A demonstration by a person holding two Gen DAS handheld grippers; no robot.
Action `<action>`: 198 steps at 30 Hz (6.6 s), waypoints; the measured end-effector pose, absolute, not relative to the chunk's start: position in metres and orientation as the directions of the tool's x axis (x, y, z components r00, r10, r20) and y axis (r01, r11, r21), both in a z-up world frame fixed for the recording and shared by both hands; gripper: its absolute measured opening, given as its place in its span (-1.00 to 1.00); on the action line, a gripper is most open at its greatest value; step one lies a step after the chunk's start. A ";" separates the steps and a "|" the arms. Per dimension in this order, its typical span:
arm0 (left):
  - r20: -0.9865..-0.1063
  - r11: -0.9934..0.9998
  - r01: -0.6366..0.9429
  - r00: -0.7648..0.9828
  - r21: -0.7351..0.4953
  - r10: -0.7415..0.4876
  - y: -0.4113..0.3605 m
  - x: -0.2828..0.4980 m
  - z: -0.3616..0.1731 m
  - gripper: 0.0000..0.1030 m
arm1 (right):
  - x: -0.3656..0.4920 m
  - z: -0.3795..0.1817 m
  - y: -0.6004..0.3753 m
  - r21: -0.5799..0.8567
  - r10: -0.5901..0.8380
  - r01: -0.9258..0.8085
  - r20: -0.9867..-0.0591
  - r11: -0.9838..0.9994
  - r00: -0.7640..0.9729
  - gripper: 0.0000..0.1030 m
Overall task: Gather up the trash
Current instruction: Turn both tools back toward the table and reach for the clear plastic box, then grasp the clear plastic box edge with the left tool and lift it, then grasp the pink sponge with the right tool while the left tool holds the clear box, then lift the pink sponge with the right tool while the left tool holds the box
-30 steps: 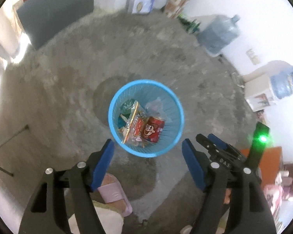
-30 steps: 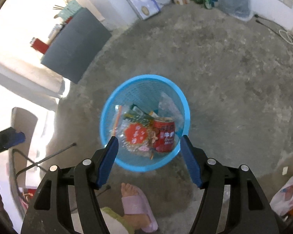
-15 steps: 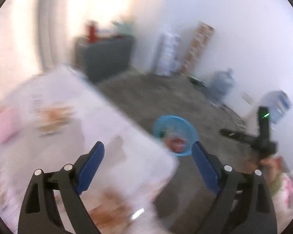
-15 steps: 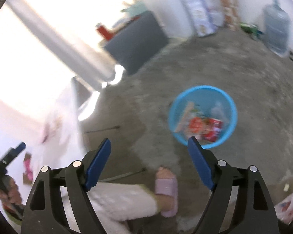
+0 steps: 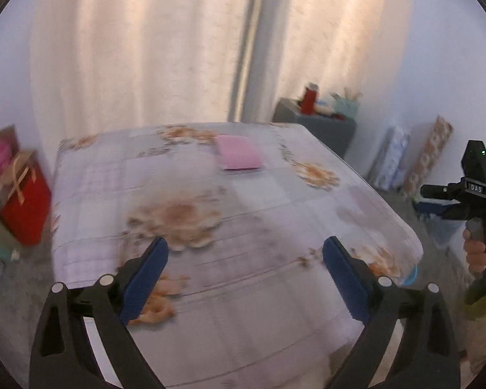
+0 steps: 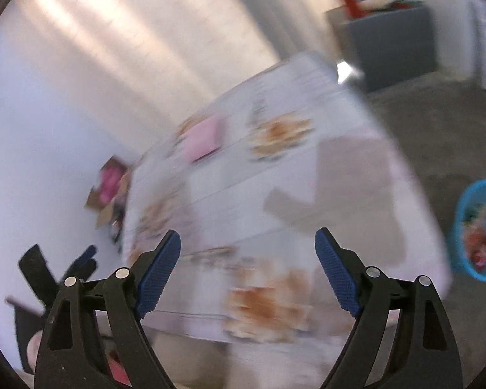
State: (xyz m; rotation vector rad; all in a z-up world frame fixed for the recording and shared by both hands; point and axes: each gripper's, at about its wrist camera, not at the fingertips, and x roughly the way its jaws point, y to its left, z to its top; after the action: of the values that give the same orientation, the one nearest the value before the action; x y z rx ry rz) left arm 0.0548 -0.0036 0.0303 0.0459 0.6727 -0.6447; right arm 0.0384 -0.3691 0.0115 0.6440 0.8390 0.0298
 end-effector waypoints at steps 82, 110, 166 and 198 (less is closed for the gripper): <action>-0.694 0.789 0.355 0.381 -0.501 -0.611 0.040 0.056 -0.072 -0.12 | 0.167 -0.034 -0.132 0.879 0.789 0.052 -0.450 0.474 0.418 0.58; -0.661 0.880 0.301 0.581 -0.367 -0.475 0.051 0.116 -0.025 0.05 | 0.182 0.003 -0.258 0.487 0.322 0.124 -0.726 0.864 0.608 0.67; -0.825 0.891 0.342 0.378 -0.298 -0.420 0.032 0.081 -0.053 -0.32 | 0.111 -0.055 -0.236 0.168 0.124 0.048 -0.868 0.985 0.481 0.55; -0.809 0.914 0.407 0.540 0.008 -0.233 -0.003 0.067 -0.053 -0.87 | 0.108 -0.075 -0.213 0.111 0.072 0.062 -0.893 0.992 0.444 0.61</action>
State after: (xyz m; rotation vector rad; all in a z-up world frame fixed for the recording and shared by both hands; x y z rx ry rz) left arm 0.0668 -0.0029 -0.0535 0.2046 0.9262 -0.3831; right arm 0.1078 -0.2133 -0.0754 0.1337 1.1119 0.0062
